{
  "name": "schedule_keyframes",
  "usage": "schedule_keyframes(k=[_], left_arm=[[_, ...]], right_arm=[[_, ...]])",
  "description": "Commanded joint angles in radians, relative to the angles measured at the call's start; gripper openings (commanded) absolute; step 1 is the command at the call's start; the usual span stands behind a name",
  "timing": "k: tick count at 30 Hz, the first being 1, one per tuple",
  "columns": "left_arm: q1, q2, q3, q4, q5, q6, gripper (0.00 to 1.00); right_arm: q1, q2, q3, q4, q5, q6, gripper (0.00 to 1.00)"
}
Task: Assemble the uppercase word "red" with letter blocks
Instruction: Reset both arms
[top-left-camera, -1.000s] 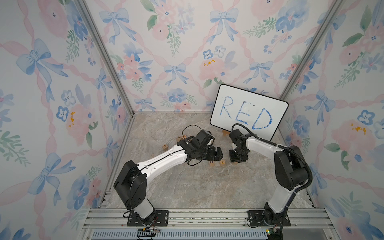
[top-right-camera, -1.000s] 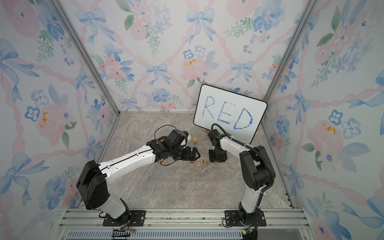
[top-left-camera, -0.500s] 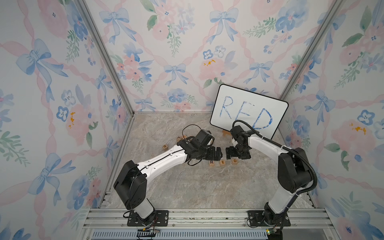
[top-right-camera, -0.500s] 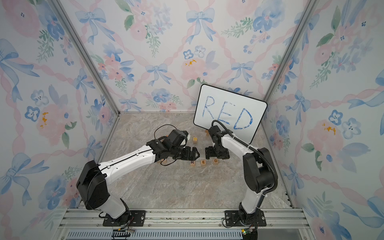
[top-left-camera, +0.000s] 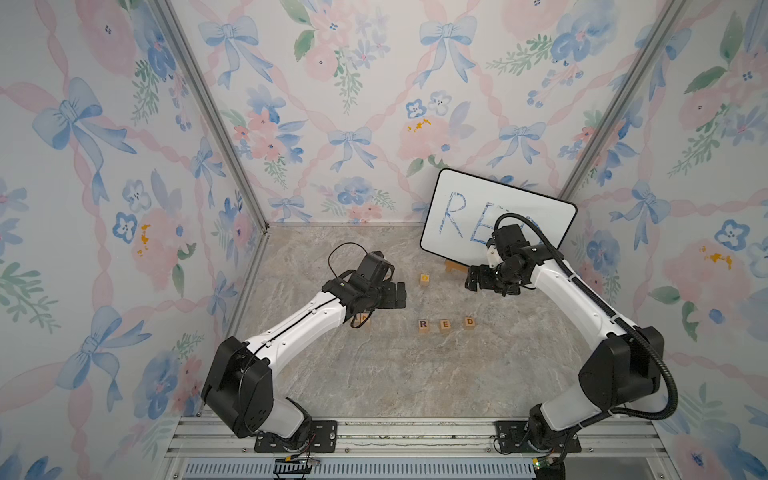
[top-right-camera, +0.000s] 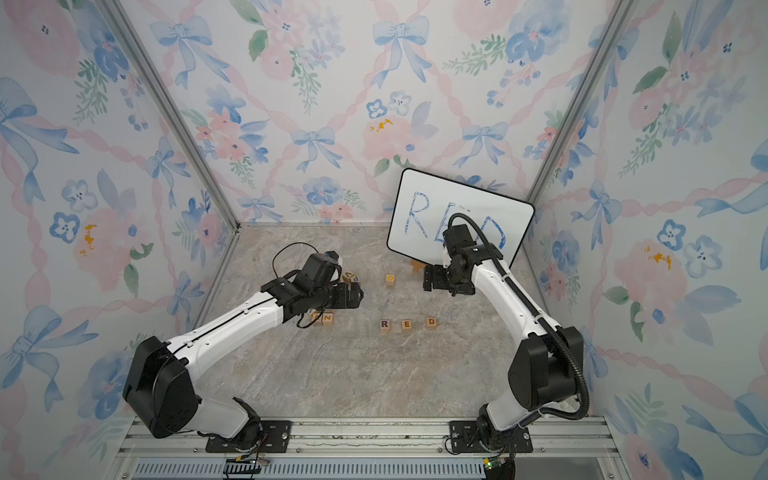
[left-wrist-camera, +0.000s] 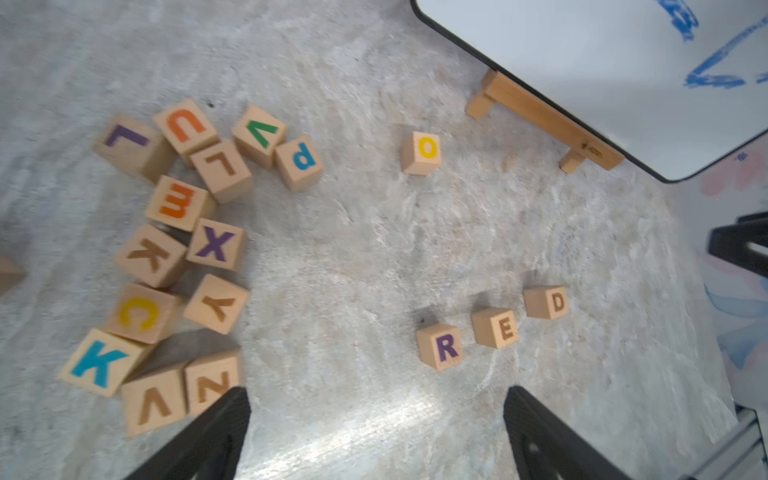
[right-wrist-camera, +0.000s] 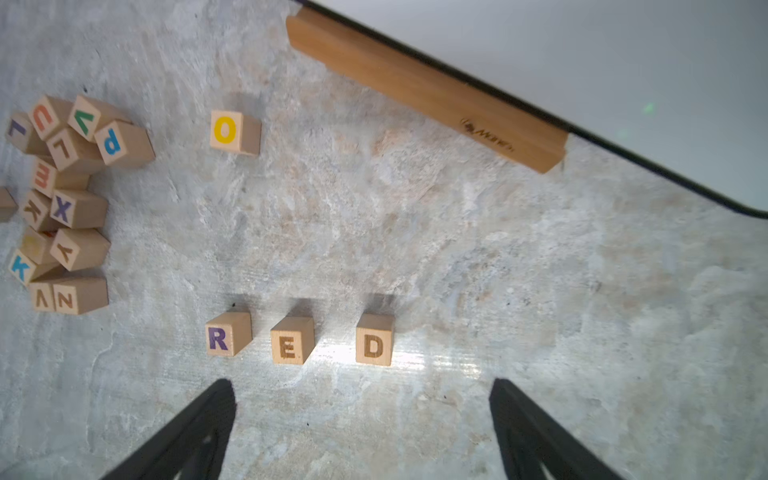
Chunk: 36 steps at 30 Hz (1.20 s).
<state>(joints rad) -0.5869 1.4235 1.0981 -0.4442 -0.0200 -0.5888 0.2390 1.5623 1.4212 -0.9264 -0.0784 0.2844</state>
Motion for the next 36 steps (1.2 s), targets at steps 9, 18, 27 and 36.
schedule_keyframes(k=[9,18,27,36], left_arm=[[0.170,-0.162,-0.186,0.159,-0.087,0.124,0.98],[0.257,-0.374,-0.516,0.532,-0.356,0.195,0.98],[0.400,-0.454,-0.748,0.804,-0.405,0.260,0.98],[0.479,-0.331,-0.872,1.162,-0.390,0.322,0.98]], right_arm=[[-0.073,-0.116,-0.144,0.223,-0.003,-0.013,0.97],[-0.120,-0.224,-0.448,0.666,0.087,-0.113,0.97],[-0.182,-0.241,-0.686,1.004,0.208,-0.216,0.97],[-0.183,-0.108,-0.829,1.408,0.283,-0.256,0.97]])
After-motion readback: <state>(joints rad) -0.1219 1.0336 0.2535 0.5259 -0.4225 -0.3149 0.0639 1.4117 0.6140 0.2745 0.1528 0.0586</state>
